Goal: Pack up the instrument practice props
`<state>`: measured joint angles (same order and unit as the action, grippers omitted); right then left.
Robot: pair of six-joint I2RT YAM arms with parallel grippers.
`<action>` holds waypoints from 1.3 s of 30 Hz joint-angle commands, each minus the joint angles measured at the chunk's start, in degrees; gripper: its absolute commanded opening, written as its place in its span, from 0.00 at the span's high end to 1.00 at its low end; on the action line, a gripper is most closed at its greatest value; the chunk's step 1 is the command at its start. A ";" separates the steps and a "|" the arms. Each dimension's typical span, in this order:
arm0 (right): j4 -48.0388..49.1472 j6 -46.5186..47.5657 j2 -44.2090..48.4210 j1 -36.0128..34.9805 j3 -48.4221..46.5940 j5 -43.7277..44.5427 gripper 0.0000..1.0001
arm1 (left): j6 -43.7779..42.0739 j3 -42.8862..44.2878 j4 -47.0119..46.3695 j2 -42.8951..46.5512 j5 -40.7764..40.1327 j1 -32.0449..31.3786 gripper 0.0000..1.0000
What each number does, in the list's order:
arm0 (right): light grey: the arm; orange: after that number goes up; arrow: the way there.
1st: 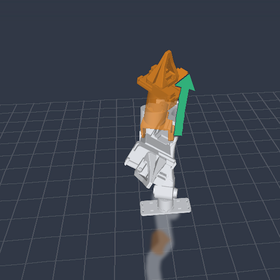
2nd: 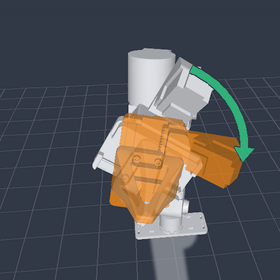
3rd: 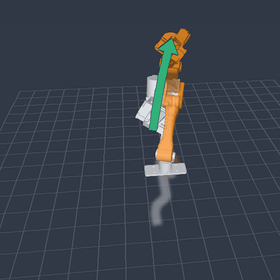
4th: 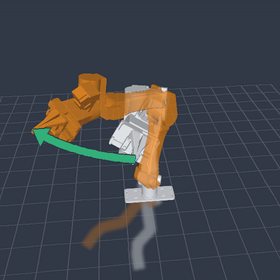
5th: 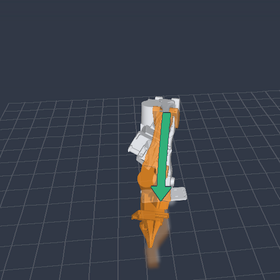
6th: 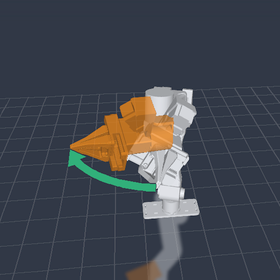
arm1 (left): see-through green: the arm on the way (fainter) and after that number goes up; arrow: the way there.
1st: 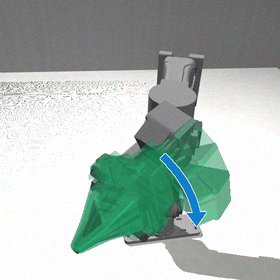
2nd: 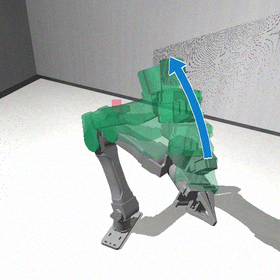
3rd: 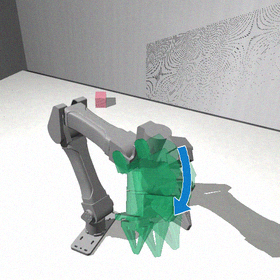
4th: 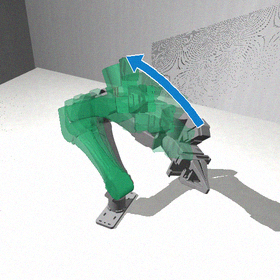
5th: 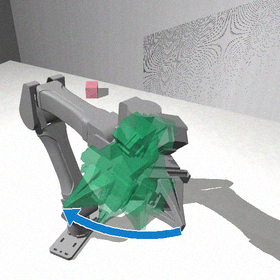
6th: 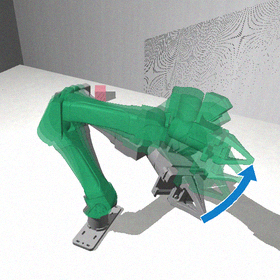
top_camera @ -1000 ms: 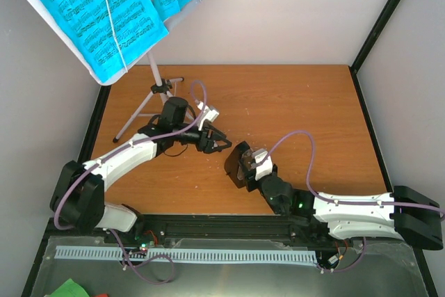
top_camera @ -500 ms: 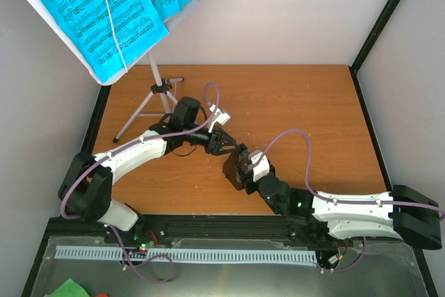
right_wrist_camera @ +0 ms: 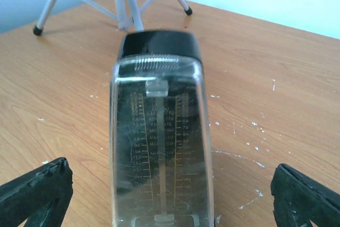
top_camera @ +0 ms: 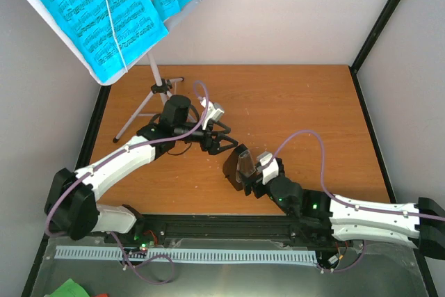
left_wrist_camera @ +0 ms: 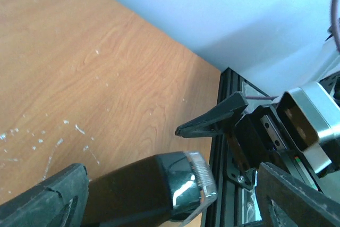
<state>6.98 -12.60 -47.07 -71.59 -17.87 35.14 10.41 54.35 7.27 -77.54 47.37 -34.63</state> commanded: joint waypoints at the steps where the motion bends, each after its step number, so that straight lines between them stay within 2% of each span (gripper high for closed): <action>1: -9.07 -1.31 7.65 0.30 -2.66 -1.56 0.00 | -3.06 -0.88 -2.71 4.57 -2.68 -0.26 0.12; 4: -14.28 -1.41 12.14 1.12 -6.09 -3.38 0.00 | -3.70 -0.53 -2.50 5.43 -3.36 -0.33 0.10; 8: -20.64 -2.51 13.41 5.04 -12.68 -5.88 0.00 | -5.62 1.01 -0.12 5.64 -7.34 -2.83 0.07; 14: -28.72 -5.85 7.06 20.48 -21.89 -16.04 0.00 | -9.17 1.92 3.75 4.33 -15.26 -9.52 0.06; 19: -28.57 -7.54 4.21 32.13 -21.04 -23.12 0.00 | -10.03 2.69 5.07 1.94 -20.67 -13.54 0.06; 25: -26.85 -10.35 5.50 34.50 -16.05 -23.09 0.00 | -9.91 3.07 5.90 -0.26 -26.53 -17.00 0.08; 31: -26.85 -13.69 8.08 34.50 -11.52 -21.83 0.00 | -8.92 2.87 6.63 -1.52 -35.99 -20.38 0.18; 39: -27.16 -15.91 9.15 34.48 -8.69 -22.25 0.00 | -8.81 2.78 7.06 -1.56 -38.72 -21.48 0.42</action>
<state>-20.05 -26.57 -38.74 -37.56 -27.11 12.97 1.93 55.05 13.26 -78.83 10.92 -54.87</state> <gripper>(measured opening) 1.000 0.618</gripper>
